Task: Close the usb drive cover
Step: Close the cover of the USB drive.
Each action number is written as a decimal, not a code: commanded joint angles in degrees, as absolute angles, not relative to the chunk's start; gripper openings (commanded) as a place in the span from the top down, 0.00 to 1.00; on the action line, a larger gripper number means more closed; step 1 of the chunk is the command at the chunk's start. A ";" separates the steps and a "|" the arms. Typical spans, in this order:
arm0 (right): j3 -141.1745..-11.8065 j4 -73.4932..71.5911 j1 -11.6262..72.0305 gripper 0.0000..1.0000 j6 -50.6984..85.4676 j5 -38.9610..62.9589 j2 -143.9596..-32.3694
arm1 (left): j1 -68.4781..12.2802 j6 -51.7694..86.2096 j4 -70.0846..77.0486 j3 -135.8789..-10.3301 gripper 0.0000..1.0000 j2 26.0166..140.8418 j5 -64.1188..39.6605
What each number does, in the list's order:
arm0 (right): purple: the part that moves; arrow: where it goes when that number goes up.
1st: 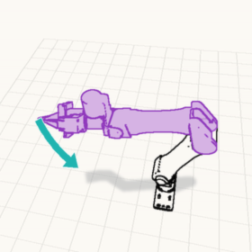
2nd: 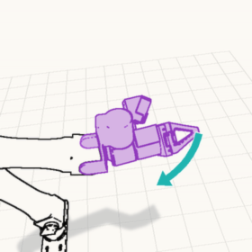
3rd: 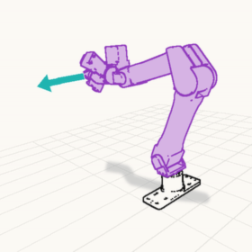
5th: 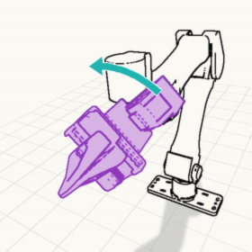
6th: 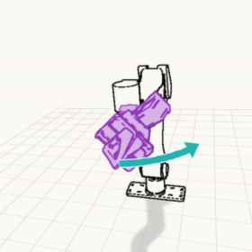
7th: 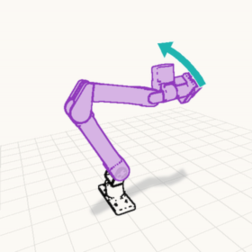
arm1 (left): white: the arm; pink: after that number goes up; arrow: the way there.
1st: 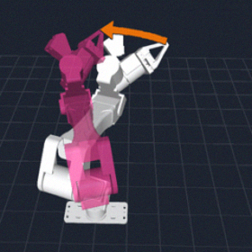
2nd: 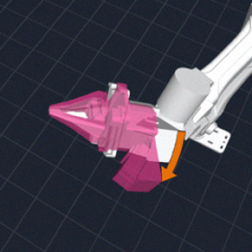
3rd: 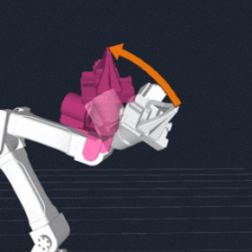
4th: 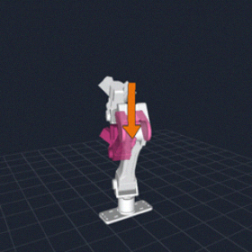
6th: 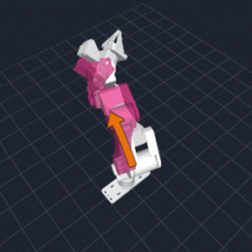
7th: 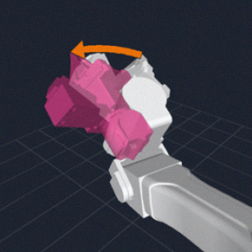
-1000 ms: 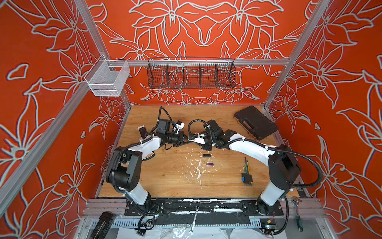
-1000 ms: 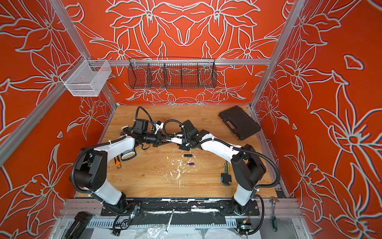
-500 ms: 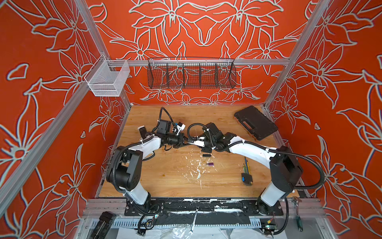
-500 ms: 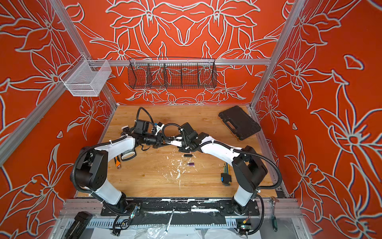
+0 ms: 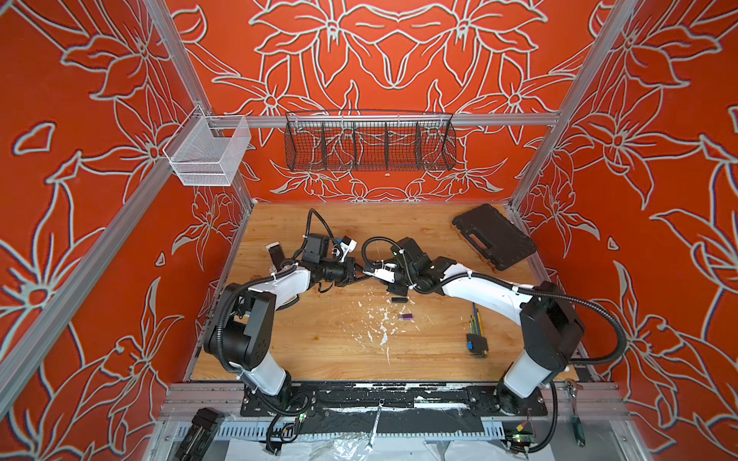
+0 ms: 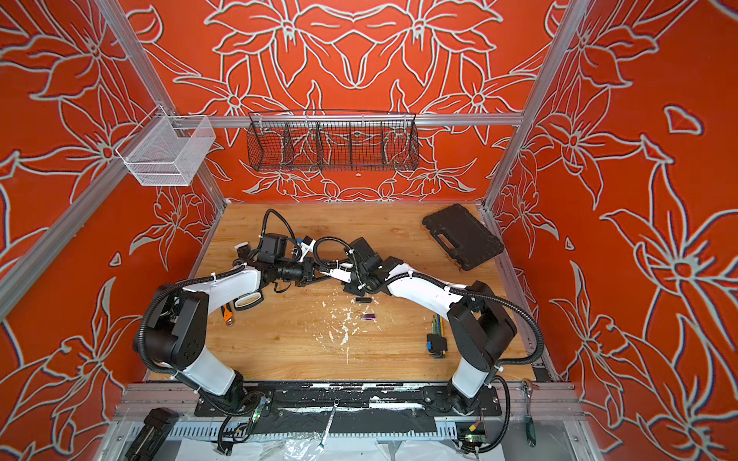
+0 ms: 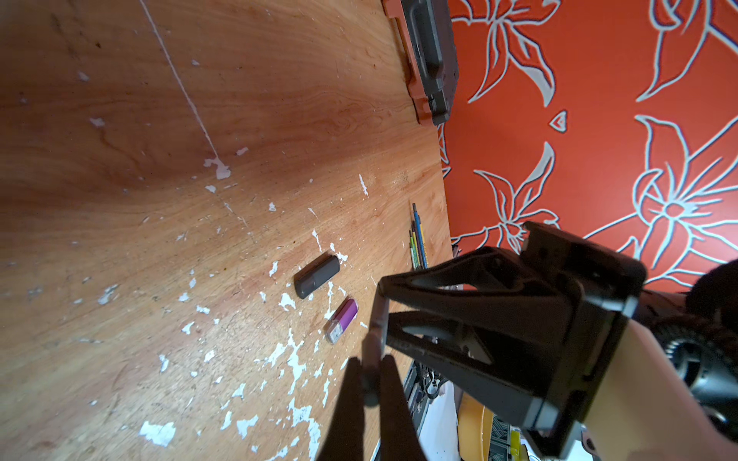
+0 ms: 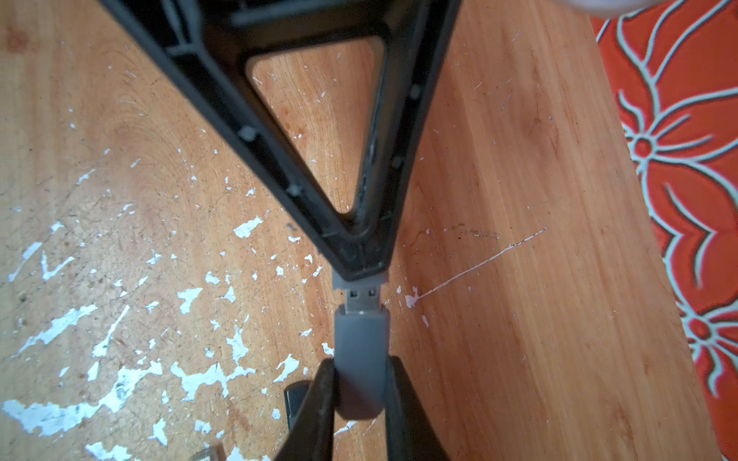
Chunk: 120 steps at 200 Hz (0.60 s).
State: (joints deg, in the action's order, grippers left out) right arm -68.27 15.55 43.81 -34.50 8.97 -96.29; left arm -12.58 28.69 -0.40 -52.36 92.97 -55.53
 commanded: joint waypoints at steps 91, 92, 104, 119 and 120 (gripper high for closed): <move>-67.07 1.88 49.05 0.90 -41.68 17.36 -91.93 | -15.12 25.49 -4.42 -57.33 1.00 94.86 -62.00; -67.07 1.86 49.04 0.90 -41.72 17.34 -91.93 | -15.12 25.45 -4.58 -57.45 1.00 94.98 -62.03; -67.21 1.97 49.04 0.91 -42.22 16.98 -92.02 | -15.12 24.33 -6.27 -58.45 1.00 95.40 -62.31; -67.32 2.04 49.04 0.91 -42.49 16.05 -92.07 | -15.12 22.44 -9.01 -59.29 1.00 95.63 -62.03; -67.32 2.03 49.04 0.91 -42.52 16.02 -92.04 | -15.12 22.29 -9.21 -59.35 1.00 95.63 -61.95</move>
State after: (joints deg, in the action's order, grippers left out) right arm -66.35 12.12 44.51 -38.92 6.81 -94.52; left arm -12.78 26.35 -6.50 -57.10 93.58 -59.77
